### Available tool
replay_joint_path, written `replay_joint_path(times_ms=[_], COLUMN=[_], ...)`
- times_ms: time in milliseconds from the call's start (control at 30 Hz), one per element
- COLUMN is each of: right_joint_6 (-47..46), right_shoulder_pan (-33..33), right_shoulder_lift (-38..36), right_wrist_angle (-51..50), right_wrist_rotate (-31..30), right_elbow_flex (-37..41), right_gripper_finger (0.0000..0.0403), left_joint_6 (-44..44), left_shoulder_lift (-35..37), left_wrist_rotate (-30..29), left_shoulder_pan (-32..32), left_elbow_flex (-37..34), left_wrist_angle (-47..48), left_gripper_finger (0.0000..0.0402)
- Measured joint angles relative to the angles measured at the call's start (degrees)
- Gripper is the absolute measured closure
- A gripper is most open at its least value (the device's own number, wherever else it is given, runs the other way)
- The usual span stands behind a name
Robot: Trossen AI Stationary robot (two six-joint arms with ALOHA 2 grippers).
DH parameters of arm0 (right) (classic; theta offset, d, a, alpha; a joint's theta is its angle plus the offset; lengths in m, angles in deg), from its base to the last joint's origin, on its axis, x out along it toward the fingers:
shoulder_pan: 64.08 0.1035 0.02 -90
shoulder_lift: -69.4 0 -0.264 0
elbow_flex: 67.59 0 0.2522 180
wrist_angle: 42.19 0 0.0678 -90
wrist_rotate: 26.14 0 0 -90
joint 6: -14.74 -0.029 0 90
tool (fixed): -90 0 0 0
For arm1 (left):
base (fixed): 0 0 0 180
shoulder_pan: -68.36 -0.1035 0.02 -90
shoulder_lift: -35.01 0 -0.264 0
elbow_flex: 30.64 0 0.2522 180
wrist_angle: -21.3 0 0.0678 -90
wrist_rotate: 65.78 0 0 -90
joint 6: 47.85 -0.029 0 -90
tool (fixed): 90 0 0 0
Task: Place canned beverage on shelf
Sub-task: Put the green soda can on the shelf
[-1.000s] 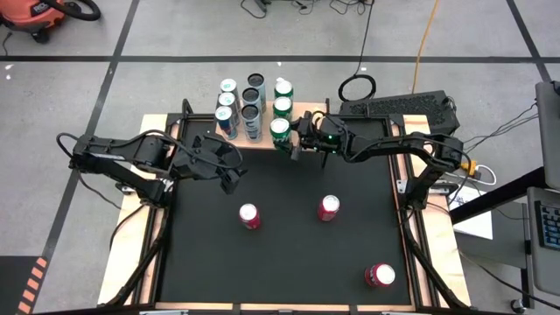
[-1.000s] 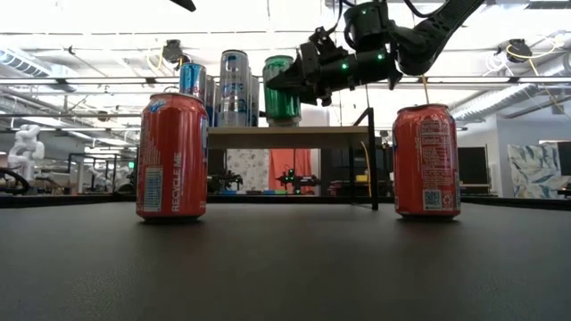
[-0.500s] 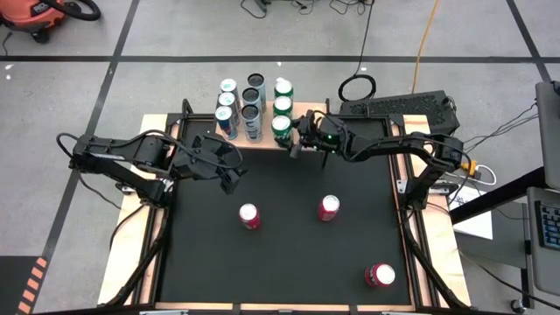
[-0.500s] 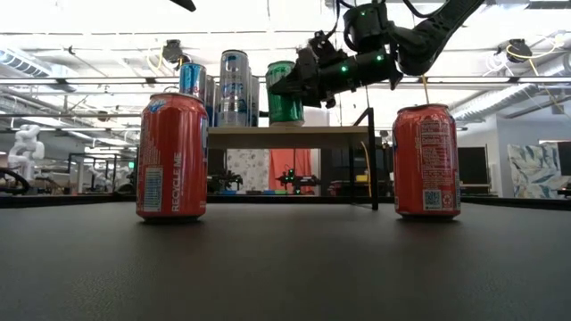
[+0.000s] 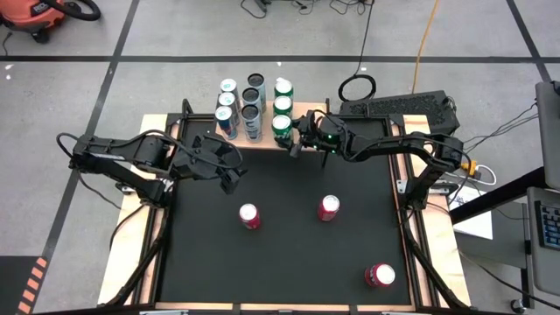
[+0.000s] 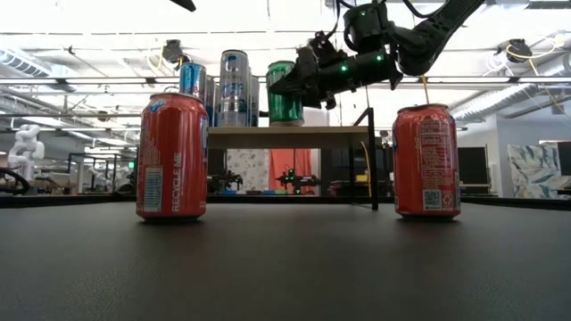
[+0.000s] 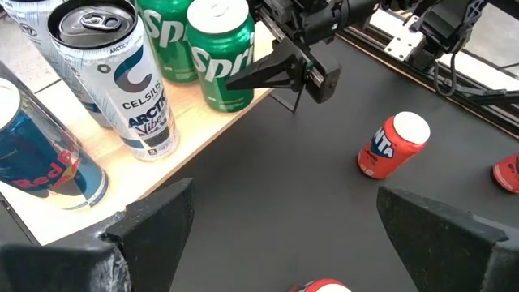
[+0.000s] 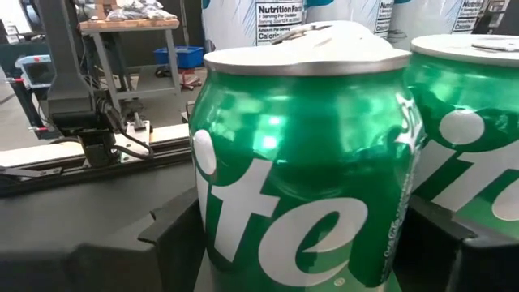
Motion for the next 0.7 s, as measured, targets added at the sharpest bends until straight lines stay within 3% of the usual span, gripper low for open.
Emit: replay_joint_path(times_ms=[700], right_joint_6=[-1.5], right_shoulder_pan=[0.0], right_shoulder_lift=[0.4], right_wrist_angle=[0.1], right_wrist_rotate=[0.0], right_elbow_flex=[0.0], right_gripper_finger=[0.0105], left_joint_6=[0.0], left_shoulder_lift=[0.0], left_wrist_rotate=[0.0], left_shoulder_pan=[0.0], left_elbow_flex=[0.0], left_wrist_angle=[0.0], left_gripper_finger=[0.0014])
